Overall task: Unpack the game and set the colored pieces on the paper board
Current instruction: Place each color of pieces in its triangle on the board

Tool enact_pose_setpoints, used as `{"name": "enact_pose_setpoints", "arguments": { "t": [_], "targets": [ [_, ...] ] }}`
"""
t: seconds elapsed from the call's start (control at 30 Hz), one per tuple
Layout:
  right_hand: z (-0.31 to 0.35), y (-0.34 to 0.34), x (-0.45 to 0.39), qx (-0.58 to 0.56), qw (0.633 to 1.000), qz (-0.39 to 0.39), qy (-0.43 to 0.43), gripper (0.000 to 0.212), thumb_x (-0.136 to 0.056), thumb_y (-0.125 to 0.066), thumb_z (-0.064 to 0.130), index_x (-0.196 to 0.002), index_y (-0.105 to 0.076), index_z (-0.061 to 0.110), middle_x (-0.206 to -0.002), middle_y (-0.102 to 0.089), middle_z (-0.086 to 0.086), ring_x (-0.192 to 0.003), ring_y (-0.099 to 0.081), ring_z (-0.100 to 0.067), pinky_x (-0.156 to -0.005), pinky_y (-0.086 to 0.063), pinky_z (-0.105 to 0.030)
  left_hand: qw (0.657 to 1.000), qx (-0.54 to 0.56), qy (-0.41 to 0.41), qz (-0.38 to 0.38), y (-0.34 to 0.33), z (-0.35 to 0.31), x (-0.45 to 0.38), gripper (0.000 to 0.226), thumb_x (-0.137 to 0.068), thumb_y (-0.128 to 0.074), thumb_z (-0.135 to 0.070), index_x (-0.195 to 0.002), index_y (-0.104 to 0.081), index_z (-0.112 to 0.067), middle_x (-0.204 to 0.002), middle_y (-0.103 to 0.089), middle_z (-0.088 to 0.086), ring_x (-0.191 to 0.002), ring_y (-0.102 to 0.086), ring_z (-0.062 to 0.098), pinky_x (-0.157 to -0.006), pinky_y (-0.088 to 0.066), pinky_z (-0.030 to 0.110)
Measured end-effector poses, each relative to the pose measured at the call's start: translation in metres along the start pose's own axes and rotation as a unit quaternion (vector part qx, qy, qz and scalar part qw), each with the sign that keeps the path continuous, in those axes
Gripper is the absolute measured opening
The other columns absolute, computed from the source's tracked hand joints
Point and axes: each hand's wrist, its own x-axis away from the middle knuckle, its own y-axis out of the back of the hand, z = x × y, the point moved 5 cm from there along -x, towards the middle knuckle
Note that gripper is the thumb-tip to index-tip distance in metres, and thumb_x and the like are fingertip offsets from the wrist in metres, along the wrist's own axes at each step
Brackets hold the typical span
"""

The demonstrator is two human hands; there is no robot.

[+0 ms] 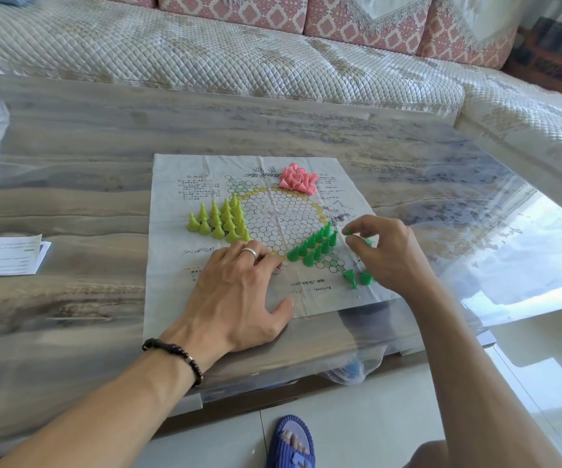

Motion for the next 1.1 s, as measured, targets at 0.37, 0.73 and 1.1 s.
{"name": "enact_pose_setpoints", "arguments": {
  "t": [0.37,0.73,1.1],
  "targets": [
    [0.004,-0.004,0.002,0.009,1.000,0.007,0.003,0.015,-0.076,-0.070,0.021,-0.073,-0.067,0.036,-0.070,-0.065,0.022,-0.076,-0.065,-0.002,-0.090,-0.049,-0.048,1.000,0.000,0.001,-0.003,0.000,0.000,0.000,0.059,-0.072,-0.050,-0.059,-0.114,-0.064,-0.020,-0.108,-0.058,-0.004,-0.103,-0.050,0.019,-0.092,-0.042,0.036],
    [0.003,0.002,-0.002,0.012,1.000,-0.008,0.014,0.015,-0.079,-0.065,0.020,-0.089,-0.071,0.029,-0.081,-0.066,0.020,-0.080,-0.062,-0.004,-0.090,-0.050,-0.043,1.000,-0.004,-0.002,0.002,0.000,-0.001,-0.001,0.060,-0.073,-0.045,-0.061,-0.114,-0.063,-0.021,-0.110,-0.057,-0.005,-0.104,-0.049,0.017,-0.093,-0.040,0.035],
    [-0.010,-0.007,-0.047,0.083,0.995,0.022,-0.041,0.021,-0.086,-0.068,0.026,-0.104,-0.072,0.016,-0.092,-0.069,0.000,-0.088,-0.061,-0.019,-0.081,-0.048,-0.031,1.000,0.000,-0.005,0.002,0.001,-0.001,0.000,0.060,-0.073,-0.046,-0.060,-0.116,-0.062,-0.020,-0.111,-0.057,-0.004,-0.104,-0.049,0.017,-0.093,-0.040,0.034]
  ]
}}
